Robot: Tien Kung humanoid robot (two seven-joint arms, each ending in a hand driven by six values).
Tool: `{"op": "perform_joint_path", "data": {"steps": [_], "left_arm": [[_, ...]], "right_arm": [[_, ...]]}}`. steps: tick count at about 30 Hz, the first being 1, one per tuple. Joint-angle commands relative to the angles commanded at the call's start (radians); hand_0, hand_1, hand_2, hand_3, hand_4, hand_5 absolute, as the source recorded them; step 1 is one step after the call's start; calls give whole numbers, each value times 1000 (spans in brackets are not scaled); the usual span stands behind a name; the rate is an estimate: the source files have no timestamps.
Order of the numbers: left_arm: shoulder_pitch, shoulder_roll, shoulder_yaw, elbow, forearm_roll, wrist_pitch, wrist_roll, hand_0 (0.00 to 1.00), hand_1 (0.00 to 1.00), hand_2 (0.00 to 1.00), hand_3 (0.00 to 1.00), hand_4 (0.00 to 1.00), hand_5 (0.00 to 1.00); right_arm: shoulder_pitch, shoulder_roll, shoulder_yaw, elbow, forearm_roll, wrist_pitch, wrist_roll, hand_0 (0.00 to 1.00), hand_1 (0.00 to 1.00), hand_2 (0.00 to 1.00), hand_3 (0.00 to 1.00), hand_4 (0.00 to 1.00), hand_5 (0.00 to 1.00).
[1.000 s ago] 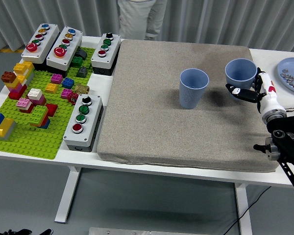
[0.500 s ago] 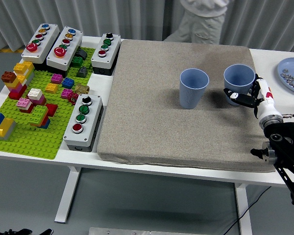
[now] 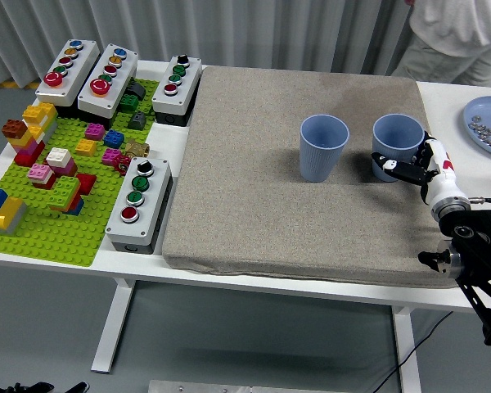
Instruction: Pick cup pour cup place
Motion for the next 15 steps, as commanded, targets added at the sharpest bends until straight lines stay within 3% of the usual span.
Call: {"op": "perform_joint_path", "data": {"steps": [3,4,9,10,15], "left_arm": [[1,0,0,0,1,0,0,775,757,809,648,504,966],[1,0,0,0,1,0,0,775,757,809,649,504,966],[4,0,0,0,2,0,0,775,757,809,649,504,966],[4,0,0,0,2,0,0,775,757,809,649,504,966],[5,0,1,0,0,0,0,775,757,809,649,504,966]], "right_arm": [[-1,0,2,-1,-7,13,-4,838,751,669,650,763,101],[-1,0,3,-1,-7,16,-4,862,781,751,817,758,96],[-2,-5,28,2,-49,73,-36,862,781,751,817,758,96],[-2,-5,29,3,-52,77,-38,925,870,949,961,801,140],[1,-9,56,3,-95,129,-80,925,870,949,961,801,140]]}}
